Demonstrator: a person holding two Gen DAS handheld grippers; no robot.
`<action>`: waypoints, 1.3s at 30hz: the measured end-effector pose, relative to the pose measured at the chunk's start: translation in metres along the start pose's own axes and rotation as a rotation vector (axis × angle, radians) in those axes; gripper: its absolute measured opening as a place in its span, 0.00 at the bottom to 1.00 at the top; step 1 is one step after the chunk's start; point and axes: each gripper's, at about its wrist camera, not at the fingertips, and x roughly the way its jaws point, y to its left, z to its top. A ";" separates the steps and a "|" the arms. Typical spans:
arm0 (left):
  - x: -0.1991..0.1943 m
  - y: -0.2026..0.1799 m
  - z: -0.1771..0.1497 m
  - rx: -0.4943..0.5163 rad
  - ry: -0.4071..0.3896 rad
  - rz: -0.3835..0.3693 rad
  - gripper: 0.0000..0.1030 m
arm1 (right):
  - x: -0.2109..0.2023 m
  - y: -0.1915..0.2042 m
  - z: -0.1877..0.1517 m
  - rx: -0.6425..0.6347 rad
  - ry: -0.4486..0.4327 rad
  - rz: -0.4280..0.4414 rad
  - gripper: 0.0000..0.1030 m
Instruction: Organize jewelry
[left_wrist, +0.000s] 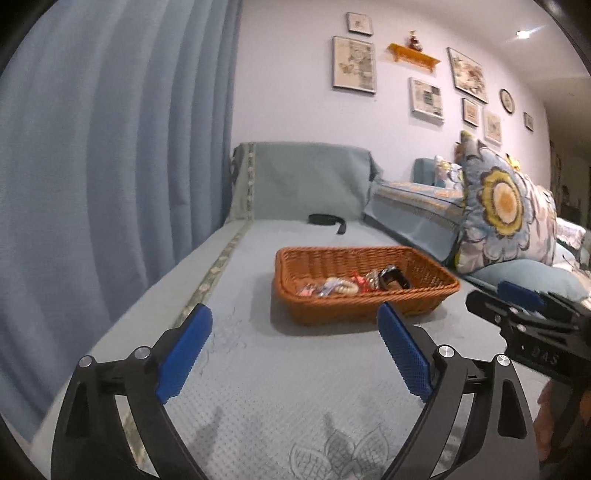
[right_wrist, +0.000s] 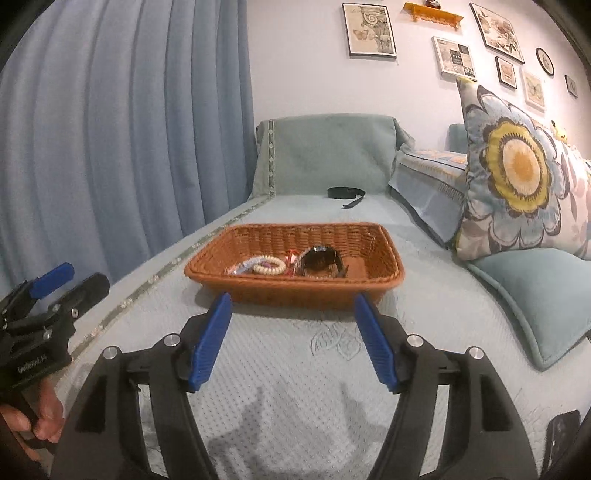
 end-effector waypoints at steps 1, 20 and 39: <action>0.002 0.002 -0.002 -0.008 0.006 0.003 0.86 | 0.003 0.000 -0.004 -0.008 0.005 -0.004 0.63; 0.016 -0.002 -0.020 0.011 0.037 0.099 0.92 | 0.010 0.006 -0.018 -0.015 -0.010 -0.052 0.73; 0.018 -0.002 -0.018 -0.001 0.045 0.109 0.92 | 0.013 0.010 -0.018 -0.029 0.004 -0.056 0.78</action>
